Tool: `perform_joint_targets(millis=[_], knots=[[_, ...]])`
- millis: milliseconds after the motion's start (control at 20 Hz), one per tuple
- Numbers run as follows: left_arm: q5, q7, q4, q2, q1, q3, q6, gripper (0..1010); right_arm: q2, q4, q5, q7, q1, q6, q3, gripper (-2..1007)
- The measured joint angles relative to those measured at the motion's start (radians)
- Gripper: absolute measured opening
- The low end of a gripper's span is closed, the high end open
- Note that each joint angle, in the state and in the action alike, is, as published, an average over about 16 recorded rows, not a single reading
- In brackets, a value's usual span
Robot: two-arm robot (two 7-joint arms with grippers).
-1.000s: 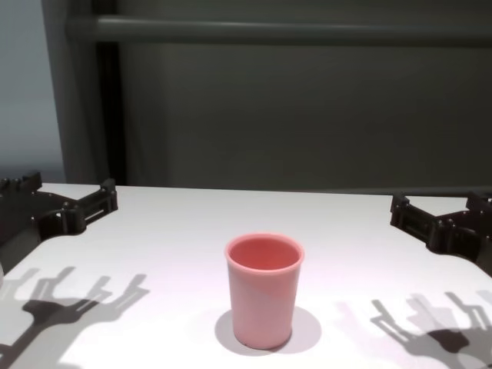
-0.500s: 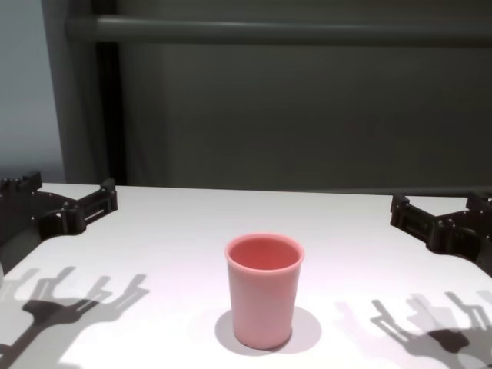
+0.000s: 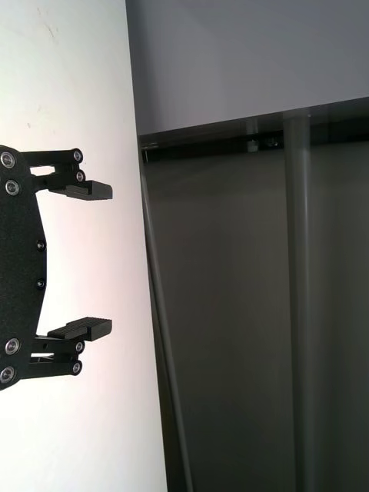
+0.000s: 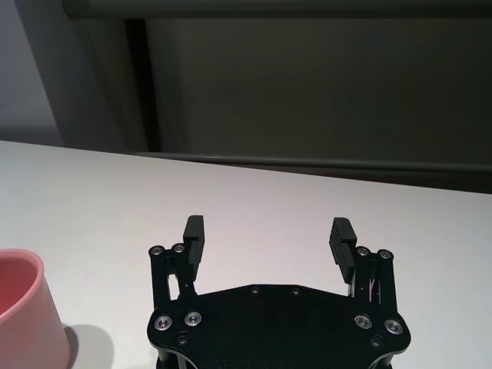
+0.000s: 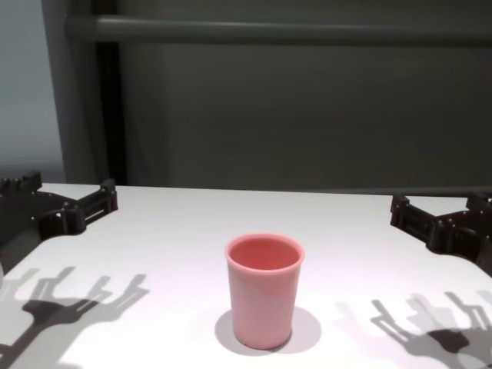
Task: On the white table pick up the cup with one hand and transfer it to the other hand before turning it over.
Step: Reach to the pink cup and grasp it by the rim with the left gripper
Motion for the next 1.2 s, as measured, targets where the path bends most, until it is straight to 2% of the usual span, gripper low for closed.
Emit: perform_joint_targets(millis=[1200], knots=[[0.001, -0.005, 0.005, 0.0, -0.001, -0.001, -0.001, 1003, 0.0, 0.0, 0.0, 0.0, 0.0, 0.0, 0.0, 1002]])
